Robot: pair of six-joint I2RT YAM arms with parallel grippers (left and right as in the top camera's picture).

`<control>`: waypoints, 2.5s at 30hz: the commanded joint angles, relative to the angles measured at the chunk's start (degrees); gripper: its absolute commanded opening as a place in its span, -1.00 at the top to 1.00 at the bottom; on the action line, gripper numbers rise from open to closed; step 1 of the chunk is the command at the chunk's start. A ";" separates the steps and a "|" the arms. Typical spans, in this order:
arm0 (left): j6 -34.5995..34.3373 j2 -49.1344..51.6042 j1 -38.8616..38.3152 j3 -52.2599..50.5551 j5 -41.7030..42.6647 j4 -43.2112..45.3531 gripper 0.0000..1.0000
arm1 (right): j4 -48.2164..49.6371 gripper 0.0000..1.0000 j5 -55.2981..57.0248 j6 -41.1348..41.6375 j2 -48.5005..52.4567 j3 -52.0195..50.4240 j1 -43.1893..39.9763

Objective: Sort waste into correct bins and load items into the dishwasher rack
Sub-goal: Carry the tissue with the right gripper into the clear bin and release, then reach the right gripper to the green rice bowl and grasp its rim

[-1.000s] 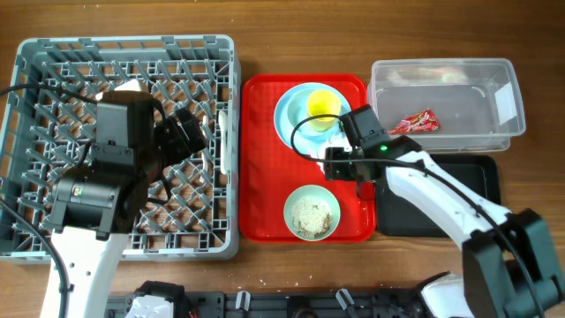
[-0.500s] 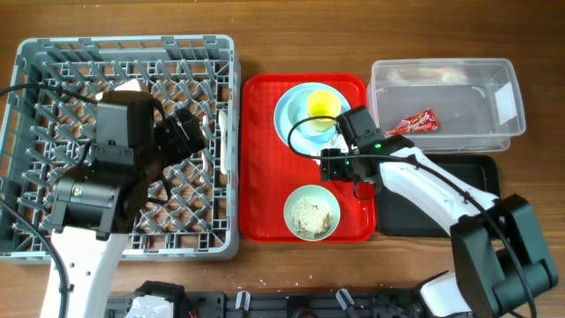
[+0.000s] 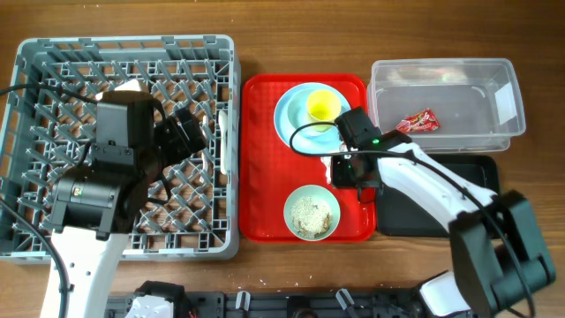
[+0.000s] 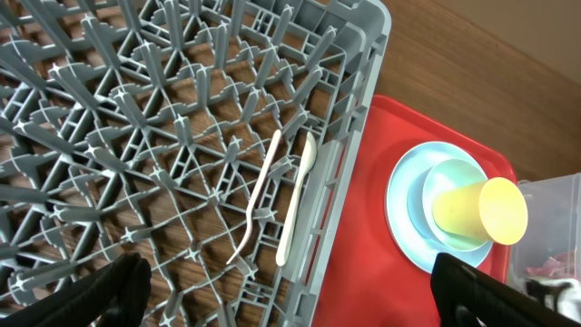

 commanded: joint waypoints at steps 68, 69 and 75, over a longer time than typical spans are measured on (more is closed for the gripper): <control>-0.74 -0.22 0.39 0.61 -0.33 0.11 -1.00 | -8.63 0.77 -1.38 14.86 -0.92 6.60 34.99; -0.74 -0.22 0.39 0.61 -0.33 0.13 -1.00 | -7.54 0.77 -1.44 13.94 -0.92 5.55 34.99; -0.74 -0.22 0.39 0.61 -0.33 0.11 -1.00 | -3.41 0.73 2.34 6.38 -0.92 0.81 34.51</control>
